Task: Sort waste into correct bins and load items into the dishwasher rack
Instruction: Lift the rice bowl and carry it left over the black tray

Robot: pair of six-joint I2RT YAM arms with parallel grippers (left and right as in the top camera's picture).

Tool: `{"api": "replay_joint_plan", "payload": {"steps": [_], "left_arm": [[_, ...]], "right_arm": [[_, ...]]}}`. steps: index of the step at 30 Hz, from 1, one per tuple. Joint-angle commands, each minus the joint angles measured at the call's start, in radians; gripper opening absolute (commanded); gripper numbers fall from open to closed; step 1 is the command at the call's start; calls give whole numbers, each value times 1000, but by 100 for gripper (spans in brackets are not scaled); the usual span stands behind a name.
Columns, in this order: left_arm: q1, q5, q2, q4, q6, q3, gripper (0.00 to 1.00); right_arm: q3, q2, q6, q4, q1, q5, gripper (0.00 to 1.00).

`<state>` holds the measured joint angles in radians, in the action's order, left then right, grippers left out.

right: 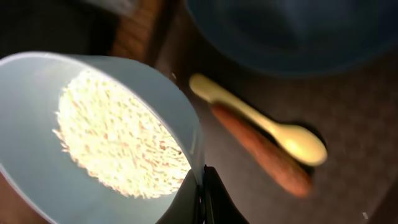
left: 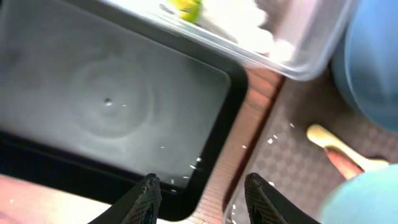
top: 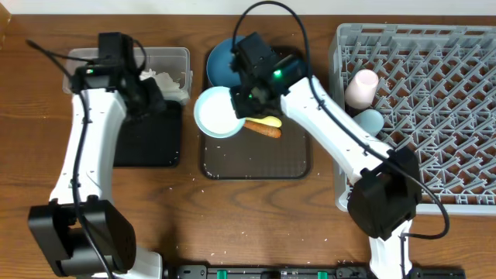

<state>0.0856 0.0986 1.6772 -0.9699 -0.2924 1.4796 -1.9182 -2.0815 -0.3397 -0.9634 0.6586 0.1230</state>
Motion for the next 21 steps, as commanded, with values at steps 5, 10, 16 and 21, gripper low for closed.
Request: {"api": "replay_joint_plan", "payload": {"steps": [5,10,16,21], "left_arm": [[201,-9,-123,-2,-68,33,47],[338,-7,-195,-2,-148,33,48],[435,55,-226,-3,-167,33,49],[441,54,-225,-10,-166,32,49]], "right_arm": [[-10,0,-27,153,134,-230,1],[-10,-2,-13,286,206,-365,1],[-10,-64,106,496,249,-391,1],[-10,-132,252,640,283,-414,1]]}}
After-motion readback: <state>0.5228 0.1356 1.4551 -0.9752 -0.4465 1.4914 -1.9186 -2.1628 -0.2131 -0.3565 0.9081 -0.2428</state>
